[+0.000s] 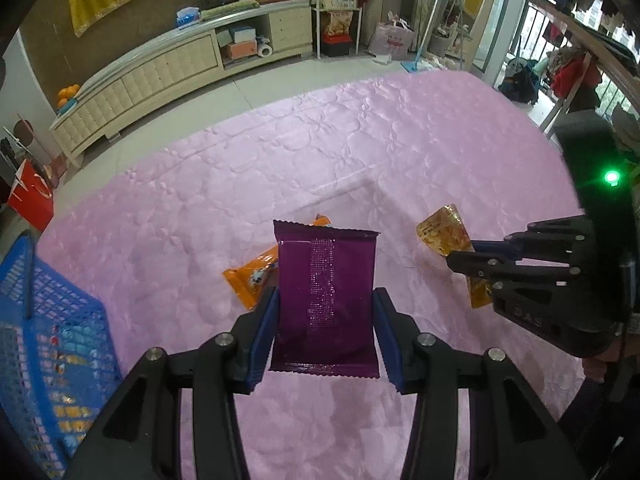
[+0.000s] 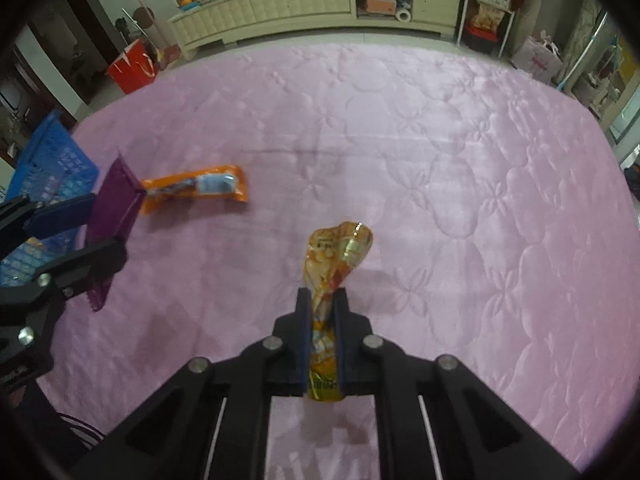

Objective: Organize snacks
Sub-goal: 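Carry the purple pouch and yellow pouch over the basket with both tools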

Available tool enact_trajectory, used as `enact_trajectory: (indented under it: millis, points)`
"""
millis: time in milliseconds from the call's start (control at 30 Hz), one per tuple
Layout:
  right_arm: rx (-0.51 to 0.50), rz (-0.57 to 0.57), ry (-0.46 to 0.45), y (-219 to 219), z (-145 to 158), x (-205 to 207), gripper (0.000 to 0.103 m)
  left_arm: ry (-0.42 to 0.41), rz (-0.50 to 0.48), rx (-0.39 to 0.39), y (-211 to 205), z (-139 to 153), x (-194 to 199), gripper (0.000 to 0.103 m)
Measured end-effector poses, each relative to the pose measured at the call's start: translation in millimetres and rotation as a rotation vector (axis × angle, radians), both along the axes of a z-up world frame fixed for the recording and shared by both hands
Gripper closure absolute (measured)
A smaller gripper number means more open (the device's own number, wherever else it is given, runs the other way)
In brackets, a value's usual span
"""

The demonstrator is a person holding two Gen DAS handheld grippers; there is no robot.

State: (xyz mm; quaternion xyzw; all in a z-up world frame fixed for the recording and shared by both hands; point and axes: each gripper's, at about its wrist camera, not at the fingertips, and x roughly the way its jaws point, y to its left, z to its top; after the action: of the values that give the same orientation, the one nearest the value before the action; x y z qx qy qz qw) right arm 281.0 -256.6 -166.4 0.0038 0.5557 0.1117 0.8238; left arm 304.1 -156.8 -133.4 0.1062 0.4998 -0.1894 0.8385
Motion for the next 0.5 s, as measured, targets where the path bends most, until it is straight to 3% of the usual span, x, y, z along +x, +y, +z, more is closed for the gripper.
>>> enact_trajectory:
  millis: [300, 500]
  points:
    - [0.015, 0.054, -0.151, 17.4, 81.4, -40.1, 0.09, -0.11, 0.033, -0.039, 29.9, 60.6, -38.6, 0.059]
    - [0.063, 0.098, -0.217, 40.0, 119.5, -57.5, 0.09, -0.181, 0.053, -0.052, 58.4, 95.8, -64.7, 0.059]
